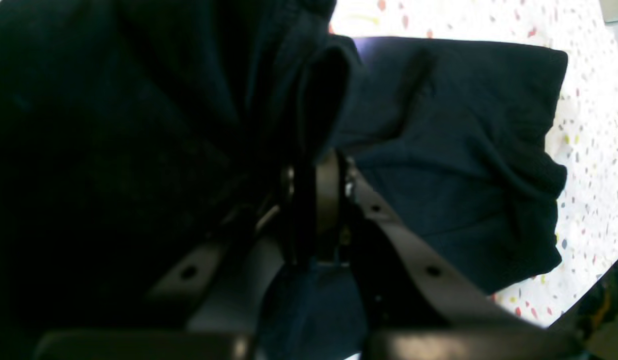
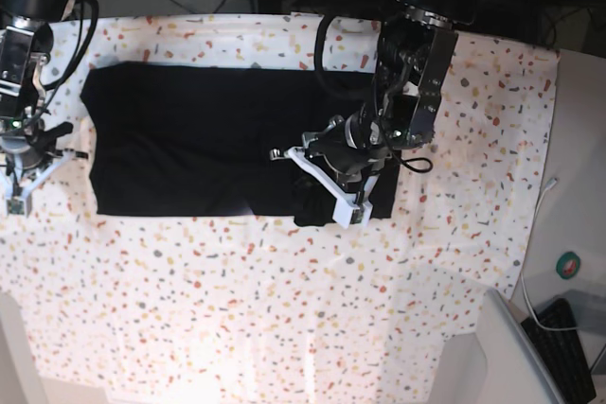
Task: Layout the t-shirt on the table in an organized manner, then fold the t-shirt properly
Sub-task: 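Fold the shirt's end inward with the left gripper toward the middle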
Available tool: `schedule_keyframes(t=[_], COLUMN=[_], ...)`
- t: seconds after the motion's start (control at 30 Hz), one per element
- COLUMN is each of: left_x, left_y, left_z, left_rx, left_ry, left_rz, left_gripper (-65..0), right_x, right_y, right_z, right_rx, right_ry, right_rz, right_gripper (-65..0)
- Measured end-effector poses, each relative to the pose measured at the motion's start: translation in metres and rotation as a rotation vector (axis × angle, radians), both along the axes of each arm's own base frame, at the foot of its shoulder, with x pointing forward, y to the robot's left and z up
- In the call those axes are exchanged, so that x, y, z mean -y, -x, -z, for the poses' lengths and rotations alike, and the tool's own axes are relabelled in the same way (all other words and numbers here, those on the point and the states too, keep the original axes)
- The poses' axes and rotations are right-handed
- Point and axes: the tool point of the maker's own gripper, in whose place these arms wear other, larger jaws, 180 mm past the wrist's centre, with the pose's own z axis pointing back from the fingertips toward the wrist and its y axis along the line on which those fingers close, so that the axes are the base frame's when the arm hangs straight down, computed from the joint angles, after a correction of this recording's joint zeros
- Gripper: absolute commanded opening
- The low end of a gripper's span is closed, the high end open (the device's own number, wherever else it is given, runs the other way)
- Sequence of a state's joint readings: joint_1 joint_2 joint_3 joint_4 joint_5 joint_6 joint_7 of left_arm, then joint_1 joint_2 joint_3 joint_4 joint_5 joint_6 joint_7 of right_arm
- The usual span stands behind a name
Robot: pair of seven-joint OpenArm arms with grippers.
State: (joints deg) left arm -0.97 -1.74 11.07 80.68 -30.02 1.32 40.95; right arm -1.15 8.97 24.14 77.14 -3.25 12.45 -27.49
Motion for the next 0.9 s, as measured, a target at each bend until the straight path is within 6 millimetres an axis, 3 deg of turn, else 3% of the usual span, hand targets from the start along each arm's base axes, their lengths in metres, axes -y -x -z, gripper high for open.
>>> schedule_keyframes(t=[0.13, 0.9], left_x=[-0.004, 0.007], left_y=[0.005, 0.004], left_z=[0.01, 0.007], left_rx=[-0.028, -0.026], left_ry=[-0.012, 0.011], left_rz=[-0.002, 0.001], left_gripper=[-65.0, -65.0], right_x=[0.0, 0.0], right_y=[0.0, -0.001], right_z=[0.0, -0.001], right_rx=[0.0, 0.003], right_ry=[0.0, 0.0], right_rz=[0.0, 0.0], right_gripper=[-65.0, -65.0])
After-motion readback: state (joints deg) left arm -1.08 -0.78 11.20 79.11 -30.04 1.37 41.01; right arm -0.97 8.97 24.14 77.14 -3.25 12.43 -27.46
